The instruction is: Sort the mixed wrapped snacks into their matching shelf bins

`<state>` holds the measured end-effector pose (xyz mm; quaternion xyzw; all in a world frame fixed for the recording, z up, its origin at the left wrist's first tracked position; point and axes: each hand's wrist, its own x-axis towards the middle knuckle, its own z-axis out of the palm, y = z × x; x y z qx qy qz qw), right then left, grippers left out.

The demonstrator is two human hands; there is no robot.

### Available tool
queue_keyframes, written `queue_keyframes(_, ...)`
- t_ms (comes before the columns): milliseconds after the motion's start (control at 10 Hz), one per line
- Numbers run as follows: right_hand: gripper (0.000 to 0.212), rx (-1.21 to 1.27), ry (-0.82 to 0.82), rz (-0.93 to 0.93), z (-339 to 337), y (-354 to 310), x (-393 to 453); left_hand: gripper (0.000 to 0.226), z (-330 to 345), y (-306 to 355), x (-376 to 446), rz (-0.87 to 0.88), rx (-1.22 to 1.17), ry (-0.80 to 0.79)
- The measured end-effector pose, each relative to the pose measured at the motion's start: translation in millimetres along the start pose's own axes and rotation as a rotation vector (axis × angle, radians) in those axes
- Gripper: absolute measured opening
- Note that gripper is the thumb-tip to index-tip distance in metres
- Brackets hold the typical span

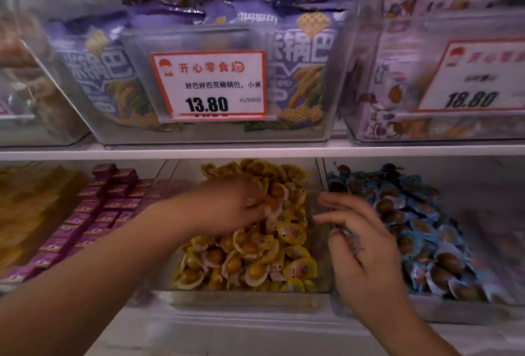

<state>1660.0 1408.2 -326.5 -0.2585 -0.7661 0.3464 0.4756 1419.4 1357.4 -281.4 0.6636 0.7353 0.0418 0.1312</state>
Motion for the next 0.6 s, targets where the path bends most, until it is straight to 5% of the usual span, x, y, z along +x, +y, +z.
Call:
queue_keyframes(100,0.027,-0.003,-0.016,0.024,-0.2,-2.8,-0.2,0.062,9.0,-13.4,38.2,-0.160,0.164,0.107)
queue_keyframes(200,0.028,-0.009,-0.026,0.023,0.6,-2.6,-0.6,0.084,43.2,-5.6,63.6,-0.294,0.031,-0.014)
queue_keyframes(400,0.027,-0.028,-0.015,-0.019,0.2,2.2,-1.7,0.086,77.7,9.6,30.6,-0.087,0.126,-0.111)
queue_keyframes(600,0.029,0.015,-0.022,-0.017,-14.8,-8.9,-5.9,0.070,58.5,-2.3,-12.2,-0.068,0.306,-0.060)
